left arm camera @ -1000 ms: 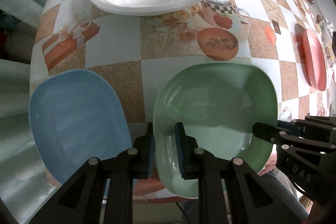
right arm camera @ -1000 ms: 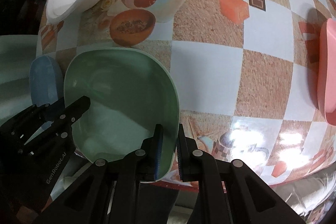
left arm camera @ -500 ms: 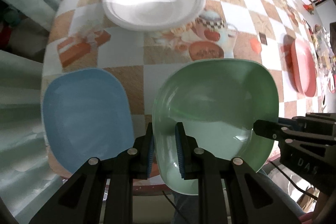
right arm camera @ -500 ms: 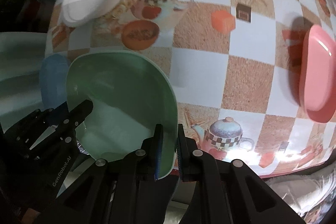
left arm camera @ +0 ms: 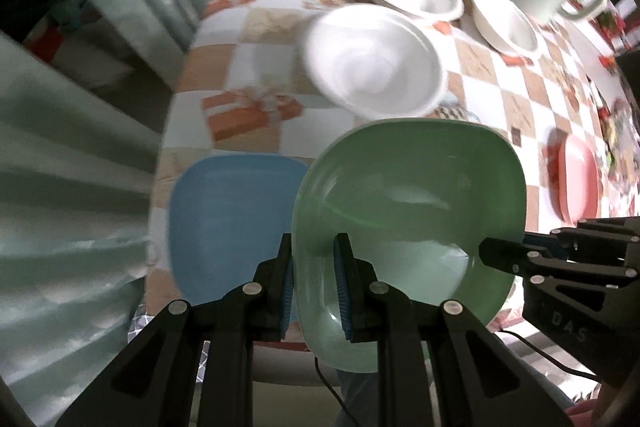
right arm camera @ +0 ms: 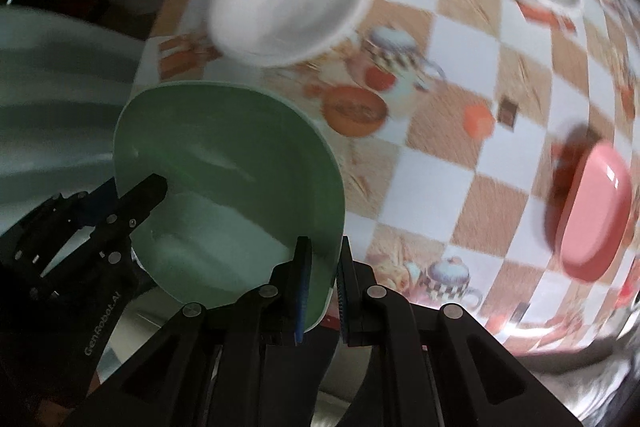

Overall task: Organize plates and bowls
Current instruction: 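Lift the green plate with both grippers and carry it over the blue plate, then lower the green plate onto the blue plate and open both grippers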

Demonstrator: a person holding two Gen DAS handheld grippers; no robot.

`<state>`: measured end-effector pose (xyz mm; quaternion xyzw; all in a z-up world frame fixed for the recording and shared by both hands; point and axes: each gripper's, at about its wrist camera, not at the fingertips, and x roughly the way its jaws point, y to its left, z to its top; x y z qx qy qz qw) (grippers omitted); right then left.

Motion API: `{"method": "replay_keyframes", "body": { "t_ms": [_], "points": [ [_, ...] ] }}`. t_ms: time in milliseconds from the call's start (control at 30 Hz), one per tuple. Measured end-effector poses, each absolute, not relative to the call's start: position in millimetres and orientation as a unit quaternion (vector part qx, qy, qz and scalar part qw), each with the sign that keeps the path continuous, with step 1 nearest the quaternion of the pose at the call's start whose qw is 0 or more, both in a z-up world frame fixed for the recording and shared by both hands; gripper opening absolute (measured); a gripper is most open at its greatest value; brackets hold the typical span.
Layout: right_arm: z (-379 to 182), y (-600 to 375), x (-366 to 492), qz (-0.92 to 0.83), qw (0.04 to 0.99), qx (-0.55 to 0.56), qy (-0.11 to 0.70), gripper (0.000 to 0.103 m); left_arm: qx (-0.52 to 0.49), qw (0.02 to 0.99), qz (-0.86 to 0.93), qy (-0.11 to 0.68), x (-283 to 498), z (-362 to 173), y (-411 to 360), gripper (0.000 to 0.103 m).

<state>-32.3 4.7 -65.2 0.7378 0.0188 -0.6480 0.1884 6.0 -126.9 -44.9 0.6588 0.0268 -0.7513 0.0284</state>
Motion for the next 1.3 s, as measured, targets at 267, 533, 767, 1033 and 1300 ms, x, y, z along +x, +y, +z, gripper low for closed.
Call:
{"method": "replay_keyframes", "body": {
  "t_ms": [267,533,767,1033,1300],
  "points": [
    [-51,-53,-32,-0.641,0.232,0.730,0.043,0.014,0.656,0.078,-0.750,0.044,23,-32,-179,0.020],
    [-51,-102,-19,-0.634,0.262,0.723,0.077,0.014,0.652,0.100,-0.750,0.045,31,-29,-218,0.020],
    [-58,-116,-16,-0.630,0.260,0.726,0.088,0.014,0.653,0.093,-0.751,0.038,30,-37,-230,0.020],
    [-72,-124,-9,-0.622,0.254,0.734,0.098,0.014,0.664,0.093,-0.741,0.031,28,-54,-233,0.021],
    [-84,-127,-8,-0.622,0.244,0.737,0.102,0.014,0.672,0.094,-0.734,0.029,19,-72,-234,0.021]
  ]
}}
